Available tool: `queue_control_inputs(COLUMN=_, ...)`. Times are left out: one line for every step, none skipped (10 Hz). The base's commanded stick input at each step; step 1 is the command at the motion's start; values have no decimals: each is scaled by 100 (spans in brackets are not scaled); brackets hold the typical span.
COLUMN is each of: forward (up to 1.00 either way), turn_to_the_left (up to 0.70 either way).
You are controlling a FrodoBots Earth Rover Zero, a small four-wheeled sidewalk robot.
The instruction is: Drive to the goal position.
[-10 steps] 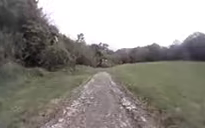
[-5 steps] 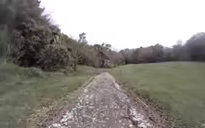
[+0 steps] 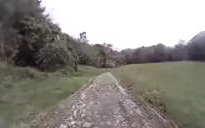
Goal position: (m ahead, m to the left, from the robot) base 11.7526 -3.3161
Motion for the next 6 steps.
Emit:
queue_control_inputs(forward=85, turn_to_the_left=0)
queue_control_inputs(forward=85, turn_to_the_left=0)
queue_control_inputs(forward=85, turn_to_the_left=0)
queue_control_inputs(forward=85, turn_to_the_left=0)
queue_control_inputs(forward=85, turn_to_the_left=0)
queue_control_inputs(forward=85, turn_to_the_left=0)
